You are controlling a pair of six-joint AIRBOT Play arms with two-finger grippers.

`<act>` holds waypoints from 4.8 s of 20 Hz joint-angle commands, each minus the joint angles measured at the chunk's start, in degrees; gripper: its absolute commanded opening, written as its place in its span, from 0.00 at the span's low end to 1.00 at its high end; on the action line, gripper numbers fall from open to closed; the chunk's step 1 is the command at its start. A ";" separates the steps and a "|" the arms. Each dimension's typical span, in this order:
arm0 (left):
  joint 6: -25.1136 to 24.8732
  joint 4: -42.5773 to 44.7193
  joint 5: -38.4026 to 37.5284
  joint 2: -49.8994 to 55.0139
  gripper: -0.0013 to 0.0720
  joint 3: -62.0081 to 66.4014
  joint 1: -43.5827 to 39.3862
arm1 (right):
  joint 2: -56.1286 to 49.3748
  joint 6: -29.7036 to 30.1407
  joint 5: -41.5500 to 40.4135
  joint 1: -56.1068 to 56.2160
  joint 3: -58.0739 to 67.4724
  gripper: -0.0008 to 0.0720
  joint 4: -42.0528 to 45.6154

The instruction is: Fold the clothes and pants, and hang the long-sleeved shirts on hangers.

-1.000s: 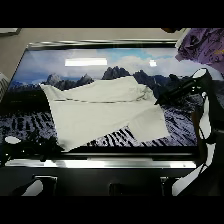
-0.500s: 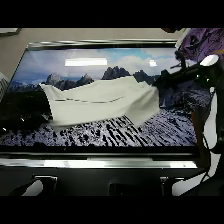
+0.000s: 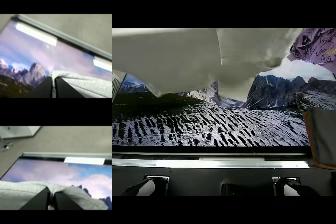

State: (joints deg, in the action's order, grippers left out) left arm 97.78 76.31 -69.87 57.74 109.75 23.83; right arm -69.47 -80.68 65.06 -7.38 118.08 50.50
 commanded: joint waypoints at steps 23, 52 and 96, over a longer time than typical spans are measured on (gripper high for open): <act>-6.32 8.02 10.84 33.90 0.04 -15.52 -9.05 | -29.68 -9.99 -1.86 4.61 -13.27 0.07 13.73; -1.11 6.14 -11.87 51.71 0.05 -12.98 -13.25 | -42.29 -15.15 11.80 8.31 -13.29 0.07 29.51; 4.26 7.17 -19.32 19.67 0.95 -24.26 1.90 | 0.76 10.86 3.32 -16.24 -95.12 0.72 -8.07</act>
State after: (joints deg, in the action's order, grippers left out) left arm 102.08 83.88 -88.58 77.47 85.52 25.78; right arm -68.73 -69.95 69.17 -23.62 24.93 42.33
